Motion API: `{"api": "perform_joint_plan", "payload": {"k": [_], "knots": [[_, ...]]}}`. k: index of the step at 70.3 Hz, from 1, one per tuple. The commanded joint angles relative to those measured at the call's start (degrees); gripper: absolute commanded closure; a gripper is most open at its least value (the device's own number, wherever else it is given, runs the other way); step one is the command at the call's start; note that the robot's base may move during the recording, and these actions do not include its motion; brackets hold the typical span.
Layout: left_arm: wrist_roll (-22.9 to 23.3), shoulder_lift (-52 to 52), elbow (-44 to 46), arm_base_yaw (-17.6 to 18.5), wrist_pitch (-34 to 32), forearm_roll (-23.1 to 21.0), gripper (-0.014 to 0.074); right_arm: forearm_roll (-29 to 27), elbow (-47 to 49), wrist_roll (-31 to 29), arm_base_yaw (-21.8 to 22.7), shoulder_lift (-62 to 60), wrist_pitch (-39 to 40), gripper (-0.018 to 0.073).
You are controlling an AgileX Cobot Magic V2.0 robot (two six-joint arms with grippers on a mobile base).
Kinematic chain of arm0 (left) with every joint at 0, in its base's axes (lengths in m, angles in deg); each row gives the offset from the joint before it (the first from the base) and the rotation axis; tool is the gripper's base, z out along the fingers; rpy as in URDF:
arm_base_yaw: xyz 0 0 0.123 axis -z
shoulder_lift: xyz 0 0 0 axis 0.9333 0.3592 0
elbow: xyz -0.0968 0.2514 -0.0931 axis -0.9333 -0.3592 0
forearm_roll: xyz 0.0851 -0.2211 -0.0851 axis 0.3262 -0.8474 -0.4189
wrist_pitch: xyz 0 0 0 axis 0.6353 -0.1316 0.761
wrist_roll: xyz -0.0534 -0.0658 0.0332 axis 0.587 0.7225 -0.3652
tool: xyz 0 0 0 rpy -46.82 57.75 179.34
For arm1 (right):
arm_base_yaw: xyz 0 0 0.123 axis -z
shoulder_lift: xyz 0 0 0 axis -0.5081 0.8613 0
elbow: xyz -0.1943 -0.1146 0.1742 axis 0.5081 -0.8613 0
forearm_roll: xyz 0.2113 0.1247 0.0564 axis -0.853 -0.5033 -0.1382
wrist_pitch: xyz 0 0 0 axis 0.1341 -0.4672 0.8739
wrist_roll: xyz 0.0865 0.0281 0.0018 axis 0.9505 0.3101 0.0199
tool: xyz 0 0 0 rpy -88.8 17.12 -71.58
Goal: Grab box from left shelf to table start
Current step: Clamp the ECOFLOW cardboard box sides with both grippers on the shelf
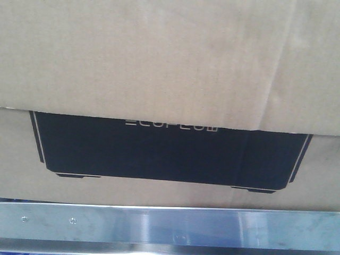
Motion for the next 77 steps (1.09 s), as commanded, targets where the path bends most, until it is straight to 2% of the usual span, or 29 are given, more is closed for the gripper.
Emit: {"api": "perform_joint_plan", "payload": {"k": [1,28,48,58,60,65,72,77], "knots": [[-0.1,-0.9,0.3,0.0,-5.4,-0.2,0.0696,0.2,-0.1,-0.1,0.4,-0.5,5.2,0.0493],[-0.1,-0.9,0.3,0.0,-5.5,-0.2,0.0696,0.2,-0.1,-0.1,0.4,-0.5,5.2,0.0493],[0.1,-0.9,0.3,0.0,-11.9,-0.9,0.0696,0.2,-0.1,-0.1,0.4,-0.5,5.2,0.0493],[0.2,-0.8,1.6,0.0,-20.3,-1.1,0.0696,0.2,-0.1,-0.1,0.4,-0.5,5.2,0.0493],[0.2,-0.8,2.8,0.0,-20.3,-1.1,0.0696,0.2,-0.1,-0.1,0.4,-0.5,5.2,0.0493],[0.2,-0.5,7.4,0.0,-16.2,-1.1,0.0695,0.2,-0.1,-0.1,0.4,-0.5,5.2,0.0493],[0.2,2.5,16.6,0.0,-4.0,0.1,0.0693,0.2,-0.1,-0.1,0.4,-0.5,5.2,0.0493],[0.2,5.1,21.5,0.4,0.3,0.7,0.0690,0.2,-0.1,-0.1,0.4,-0.5,5.2,0.0493]]}}
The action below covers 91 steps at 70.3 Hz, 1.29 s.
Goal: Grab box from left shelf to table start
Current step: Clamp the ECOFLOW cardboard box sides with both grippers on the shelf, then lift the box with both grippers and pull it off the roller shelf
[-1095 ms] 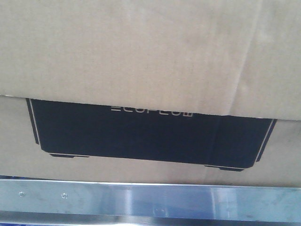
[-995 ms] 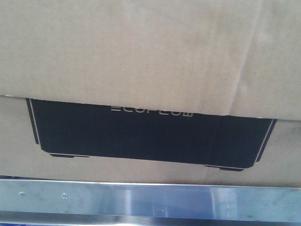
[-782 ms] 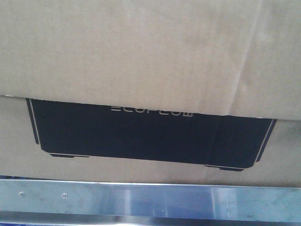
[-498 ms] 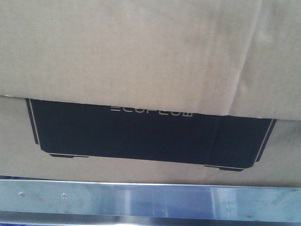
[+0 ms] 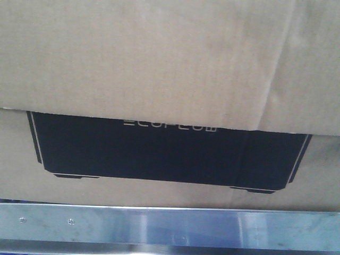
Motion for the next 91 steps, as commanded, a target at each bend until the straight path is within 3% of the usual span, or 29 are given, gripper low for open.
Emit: {"api": "perform_joint_plan", "payload": {"k": [1,9,14,18,24,32,37,50,56,65,73,91], "knots": [[0.2,4.1,7.8,0.4,2.4,0.8,0.0689,0.2,-0.1,-0.1,0.4,-0.5,5.2,0.0493],[0.1,8.8,13.9,0.9,4.0,1.2,0.0624,0.2,-0.1,-0.1,0.4,-0.5,5.2,0.0493],[0.1,11.5,16.6,0.9,5.5,1.2,0.0496,0.2,-0.1,-0.1,0.4,-0.5,5.2,0.0493],[0.1,13.8,19.0,0.9,7.6,1.2,0.0334,0.2,-0.1,-0.1,0.4,-0.5,5.2,0.0493],[0.1,16.6,22.2,0.9,10.1,1.2,0.0219,0.2,-0.1,-0.1,0.4,-0.5,5.2,0.0493],[0.1,20.8,27.8,0.9,13.9,-0.2,0.0237,0.2,-0.1,-0.1,0.4,-0.5,5.2,0.0493],[0.1,24.6,34.1,2.6,20.2,-3.2,0.0261,0.2,-0.1,-0.1,0.4,-0.5,5.5,0.0493],[0.1,36.1,45.9,17.7,29.6,-1.4,0.0267,0.2,-0.1,-0.1,0.4,-0.5,7.4,0.0493],[1.2,41.4,50.7,21.1,34.0,2.7,0.0267,0.2,-0.1,-0.1,0.4,-0.5,8.2,0.0493],[11.6,49.5,57.6,20.5,40.9,9.4,0.0267,0.2,-0.1,-0.1,0.4,-0.5,8.4,0.0493],[14.3,55.5,63.2,17.9,48.2,13.4,0.0267,0.2,-0.1,-0.1,0.4,-0.5,8.4,0.0493],[14.7,67.4,70.8,12.4,58.9,13.1,0.0267,-0.4,0.9,-0.1,0.4,-0.5,11.6,0.0493]]}}
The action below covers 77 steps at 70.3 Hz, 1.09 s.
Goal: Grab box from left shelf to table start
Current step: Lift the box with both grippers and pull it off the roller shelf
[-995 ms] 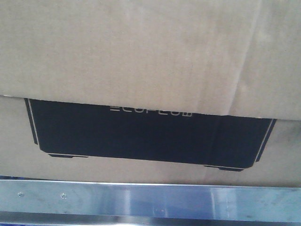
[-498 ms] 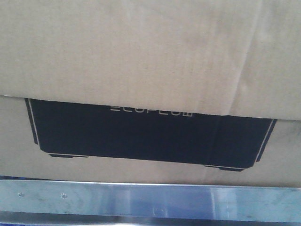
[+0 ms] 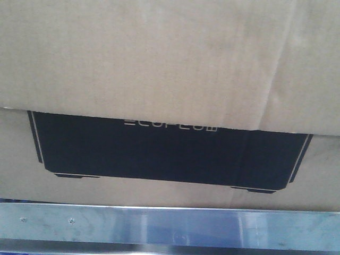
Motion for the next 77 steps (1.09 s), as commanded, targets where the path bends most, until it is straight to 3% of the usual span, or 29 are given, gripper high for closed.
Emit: {"api": "perform_joint_plan", "payload": {"k": [1,10,17,22,28,34,46,58,67,77], "knots": [[0.6,1.9,3.4,-0.8,0.3,0.6,0.0267,-0.3,1.4,-0.1,0.4,-0.5,6.9,0.0493],[0.6,3.7,3.5,-0.8,1.4,0.4,0.0267,-0.3,6.6,-0.1,0.4,-0.5,4.7,0.0489],[0.6,3.9,3.5,-0.8,1.5,-0.4,0.0267,-0.3,13.7,-0.1,0.4,-0.1,-2.9,0.0424],[0.6,4.0,3.5,-0.8,1.5,-0.4,0.0267,-0.3,18.7,-0.1,0.4,1.4,-8.8,0.0292],[0.6,4.0,3.5,-0.8,1.4,-0.4,0.0267,-0.3,25.3,-0.1,0.4,5.0,-16.6,0.0060],[0.6,4.0,3.5,-0.8,1.0,-0.4,0.0267,-0.3,31.5,-0.1,0.4,10.1,-22.1,-0.0072],[0.6,4.1,3.5,-0.8,0.6,-0.4,0.0267,-1.1,46.5,-0.1,0.4,24.5,-30.0,-0.0011],[0.6,4.4,3.5,-0.8,0.5,-0.4,0.0267,-8.5,61.7,-1.0,0.3,41.4,-39.7,-0.0010],[0.6,4.4,3.5,-0.8,0.4,-0.4,0.0267,-11.8,69.1,-5.5,0.3,52.0,-47.2,-0.0010],[0.6,4.4,3.5,-0.8,0.0,-0.3,0.0267,-11.9,72.3,-6.4,0.3,62.3,-49.0,-0.0010]]}}
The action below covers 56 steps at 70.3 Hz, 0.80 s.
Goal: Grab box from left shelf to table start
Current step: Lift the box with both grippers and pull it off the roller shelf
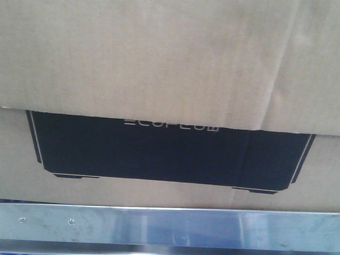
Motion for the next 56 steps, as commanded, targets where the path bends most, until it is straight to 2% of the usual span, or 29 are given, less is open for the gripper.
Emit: {"api": "perform_joint_plan", "payload": {"k": [1,10,15,23,31,34,37,41,56], "knots": [[0.6,-1.3,2.0,0.0,-3.2,0.4,0.0267,-0.9,2.8,-1.4,0.3,4.4,2.1,-0.0010],[0.6,-0.8,2.0,0.0,-3.1,0.4,0.0267,-0.9,2.8,-1.8,0.3,10.8,2.5,-0.0003],[0.6,-0.2,2.0,0.0,-2.6,0.3,0.0274,-0.9,2.8,-1.9,0.3,13.4,2.7,0.0058],[0.6,1.0,2.0,0.0,-1.6,0.2,0.0340,-0.9,2.8,-1.9,0.3,16.0,2.6,0.0263],[0.6,1.5,2.0,0.0,-0.9,0.2,0.0525,-0.9,2.8,-1.9,0.3,16.3,2.5,0.0524],[0.6,1.5,2.0,0.0,-0.9,0.2,0.0635,-0.9,2.8,-1.9,0.3,16.3,2.5,0.0491],[0.6,1.5,2.0,0.0,-0.9,0.2,0.0713,-0.8,2.8,-1.9,0.3,16.2,2.5,0.0495],[0.6,1.5,2.0,0.0,-1.2,0.2,0.0674,-0.8,2.8,-1.9,0.3,16.2,2.5,0.0505],[1.6,-0.5,2.0,0.2,-2.2,0.0,0.0691,-1.2,2.8,-1.8,0.3,13.5,2.6,0.0501]]}}
